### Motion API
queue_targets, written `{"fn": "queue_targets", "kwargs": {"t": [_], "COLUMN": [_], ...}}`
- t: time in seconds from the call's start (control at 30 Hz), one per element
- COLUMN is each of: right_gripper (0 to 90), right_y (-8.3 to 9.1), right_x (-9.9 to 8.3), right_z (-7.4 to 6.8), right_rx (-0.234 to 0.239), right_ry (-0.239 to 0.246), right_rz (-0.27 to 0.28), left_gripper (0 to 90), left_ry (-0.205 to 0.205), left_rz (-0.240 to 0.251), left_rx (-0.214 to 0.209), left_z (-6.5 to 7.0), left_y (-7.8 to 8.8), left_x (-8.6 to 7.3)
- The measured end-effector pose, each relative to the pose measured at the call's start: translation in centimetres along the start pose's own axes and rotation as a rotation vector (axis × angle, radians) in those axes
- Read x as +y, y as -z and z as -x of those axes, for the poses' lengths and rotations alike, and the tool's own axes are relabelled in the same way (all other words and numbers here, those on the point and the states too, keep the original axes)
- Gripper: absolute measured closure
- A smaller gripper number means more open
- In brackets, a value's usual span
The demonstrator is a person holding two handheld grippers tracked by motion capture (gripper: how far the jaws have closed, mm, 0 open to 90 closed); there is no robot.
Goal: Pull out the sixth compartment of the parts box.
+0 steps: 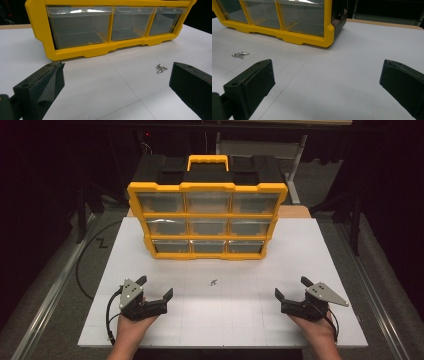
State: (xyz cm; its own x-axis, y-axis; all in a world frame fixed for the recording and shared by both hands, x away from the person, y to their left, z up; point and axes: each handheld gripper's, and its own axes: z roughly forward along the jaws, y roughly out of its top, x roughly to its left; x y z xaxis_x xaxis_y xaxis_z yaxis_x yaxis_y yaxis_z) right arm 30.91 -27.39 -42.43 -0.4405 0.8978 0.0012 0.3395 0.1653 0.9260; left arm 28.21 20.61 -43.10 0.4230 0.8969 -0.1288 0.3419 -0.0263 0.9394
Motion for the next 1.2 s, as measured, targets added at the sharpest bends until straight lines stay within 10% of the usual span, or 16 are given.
{"fn": "queue_targets", "kwargs": {"t": [1.2], "right_gripper": [0.9], "right_y": [-3.6], "right_x": [3.9], "right_z": [-0.9], "right_rx": [0.025], "right_ry": [0.062], "right_rz": [-0.007], "left_gripper": [0.5], "left_ry": [-0.031], "left_rz": [-0.007], "left_rx": [-0.033], "left_z": [0.1], "left_y": [-0.2], "left_x": [0.2]}}
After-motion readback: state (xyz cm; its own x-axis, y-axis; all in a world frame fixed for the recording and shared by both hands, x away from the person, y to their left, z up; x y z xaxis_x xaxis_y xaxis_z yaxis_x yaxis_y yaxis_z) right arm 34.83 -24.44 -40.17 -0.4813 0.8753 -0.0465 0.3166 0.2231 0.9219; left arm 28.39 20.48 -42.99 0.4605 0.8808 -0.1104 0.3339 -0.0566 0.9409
